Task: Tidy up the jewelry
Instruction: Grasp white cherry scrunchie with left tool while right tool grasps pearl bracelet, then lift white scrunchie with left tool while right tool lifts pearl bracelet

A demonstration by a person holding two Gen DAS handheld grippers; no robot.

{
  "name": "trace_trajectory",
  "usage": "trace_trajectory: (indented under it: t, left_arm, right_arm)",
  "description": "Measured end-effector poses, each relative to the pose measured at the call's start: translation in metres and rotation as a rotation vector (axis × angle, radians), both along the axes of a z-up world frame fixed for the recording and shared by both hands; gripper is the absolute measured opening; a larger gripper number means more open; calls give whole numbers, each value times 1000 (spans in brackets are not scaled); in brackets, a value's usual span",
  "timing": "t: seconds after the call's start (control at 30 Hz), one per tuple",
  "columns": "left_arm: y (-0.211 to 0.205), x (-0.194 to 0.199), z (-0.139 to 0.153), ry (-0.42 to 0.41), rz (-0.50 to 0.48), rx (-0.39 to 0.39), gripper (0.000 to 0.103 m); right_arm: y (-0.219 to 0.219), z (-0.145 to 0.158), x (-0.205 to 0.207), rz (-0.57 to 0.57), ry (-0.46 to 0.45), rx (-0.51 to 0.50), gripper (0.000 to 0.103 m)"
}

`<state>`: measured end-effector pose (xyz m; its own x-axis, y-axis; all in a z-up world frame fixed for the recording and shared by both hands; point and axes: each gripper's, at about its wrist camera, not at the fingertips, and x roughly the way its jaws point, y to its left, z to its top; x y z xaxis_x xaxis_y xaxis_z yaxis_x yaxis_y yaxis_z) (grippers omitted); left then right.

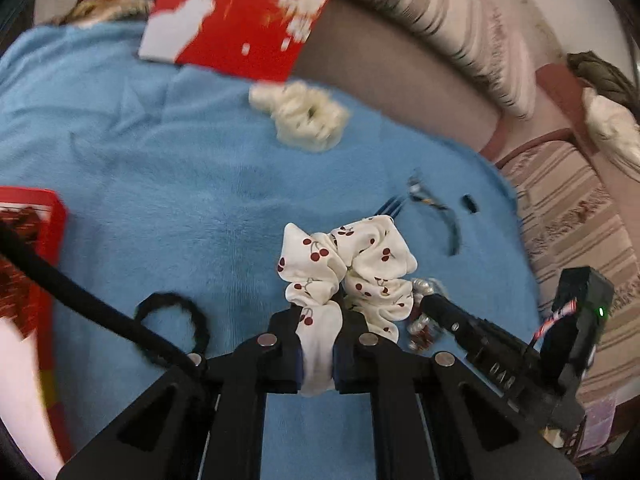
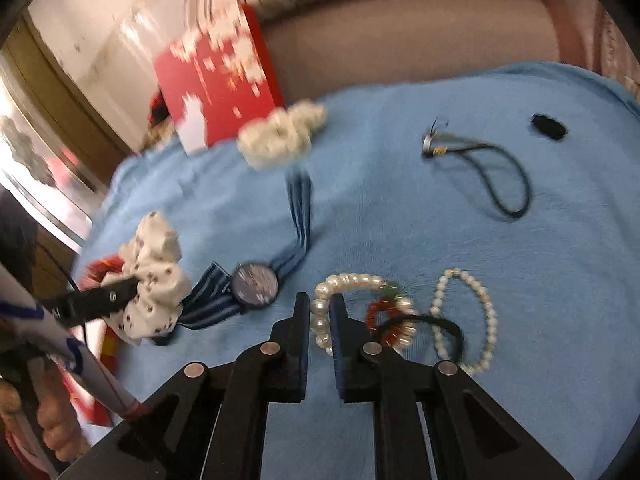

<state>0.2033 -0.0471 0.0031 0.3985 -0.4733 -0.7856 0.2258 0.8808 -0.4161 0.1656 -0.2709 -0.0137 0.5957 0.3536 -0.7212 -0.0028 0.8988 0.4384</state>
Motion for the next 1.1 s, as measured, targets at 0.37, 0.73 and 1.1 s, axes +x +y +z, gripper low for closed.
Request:
trace_trajectory:
  t: [0.37,0.73,1.1]
  left_arm:
    - [35,-89,79,-135,12,-71,9]
    - [91,-156,64,-143,159,11,9]
    - [134,-182,28,-51,264,-3,9]
  right_arm:
    - [-26,67,-81,-16,-112,127,11]
    - [-25,66,-126,-15,-82,94,11]
    - [12,26,-137,71,-6,224,11]
